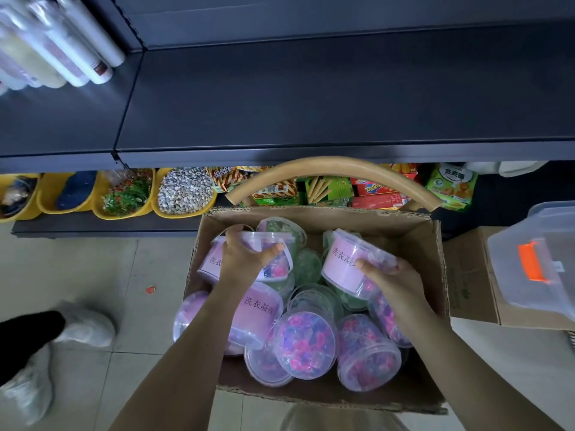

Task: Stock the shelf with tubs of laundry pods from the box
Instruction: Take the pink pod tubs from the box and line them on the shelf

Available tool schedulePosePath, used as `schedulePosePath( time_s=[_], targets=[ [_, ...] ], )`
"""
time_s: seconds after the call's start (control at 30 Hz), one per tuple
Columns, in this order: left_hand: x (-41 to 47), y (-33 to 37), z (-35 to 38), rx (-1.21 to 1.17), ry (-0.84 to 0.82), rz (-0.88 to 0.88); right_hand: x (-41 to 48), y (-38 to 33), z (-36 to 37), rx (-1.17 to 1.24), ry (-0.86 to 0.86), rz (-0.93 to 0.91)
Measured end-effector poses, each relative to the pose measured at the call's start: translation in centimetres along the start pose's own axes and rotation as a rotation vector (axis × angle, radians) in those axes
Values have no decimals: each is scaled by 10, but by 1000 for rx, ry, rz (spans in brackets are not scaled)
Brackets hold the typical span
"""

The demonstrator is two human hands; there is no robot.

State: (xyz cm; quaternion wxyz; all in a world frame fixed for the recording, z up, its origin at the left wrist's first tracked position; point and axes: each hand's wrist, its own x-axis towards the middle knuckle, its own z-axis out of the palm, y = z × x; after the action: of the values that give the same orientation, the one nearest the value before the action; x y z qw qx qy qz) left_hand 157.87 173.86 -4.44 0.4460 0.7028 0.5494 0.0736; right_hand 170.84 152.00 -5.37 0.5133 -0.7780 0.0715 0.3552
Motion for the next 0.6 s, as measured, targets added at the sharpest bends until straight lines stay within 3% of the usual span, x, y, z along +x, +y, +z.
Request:
schedulePosePath(
  time_s=[0.3, 0.6],
  targets=[
    [-39, 43, -39, -216, 54, 23, -27, -57, -22, 112, -114, -156],
    [-119, 165, -122, -301, 272, 214, -96, -192, -70, 186, -262, -433]
  ],
)
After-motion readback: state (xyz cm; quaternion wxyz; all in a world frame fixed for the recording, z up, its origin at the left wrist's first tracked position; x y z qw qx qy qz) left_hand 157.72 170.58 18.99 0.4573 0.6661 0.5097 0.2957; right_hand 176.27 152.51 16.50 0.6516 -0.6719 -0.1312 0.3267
